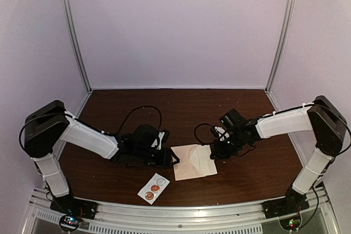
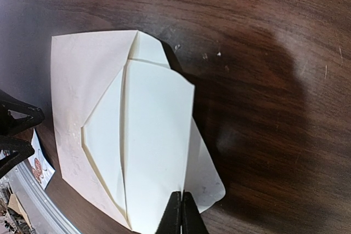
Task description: Place the letter into the envelope and seal it
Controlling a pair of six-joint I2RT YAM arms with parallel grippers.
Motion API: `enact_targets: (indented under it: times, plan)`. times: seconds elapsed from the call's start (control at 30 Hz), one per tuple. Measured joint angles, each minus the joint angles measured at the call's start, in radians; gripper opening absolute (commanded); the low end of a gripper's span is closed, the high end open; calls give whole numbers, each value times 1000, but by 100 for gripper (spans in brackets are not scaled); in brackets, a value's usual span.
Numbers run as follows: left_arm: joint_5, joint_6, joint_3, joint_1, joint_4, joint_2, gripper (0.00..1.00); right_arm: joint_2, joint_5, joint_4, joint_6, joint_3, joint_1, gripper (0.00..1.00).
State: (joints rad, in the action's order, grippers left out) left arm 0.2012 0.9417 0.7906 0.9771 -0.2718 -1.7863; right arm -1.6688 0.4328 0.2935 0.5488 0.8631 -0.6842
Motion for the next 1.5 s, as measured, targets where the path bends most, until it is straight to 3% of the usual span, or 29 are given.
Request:
enact_targets:
  times: [1.5]
  plan:
    - [26, 0, 19, 0, -42, -59, 43, -63, 62, -106, 53, -3, -30, 0]
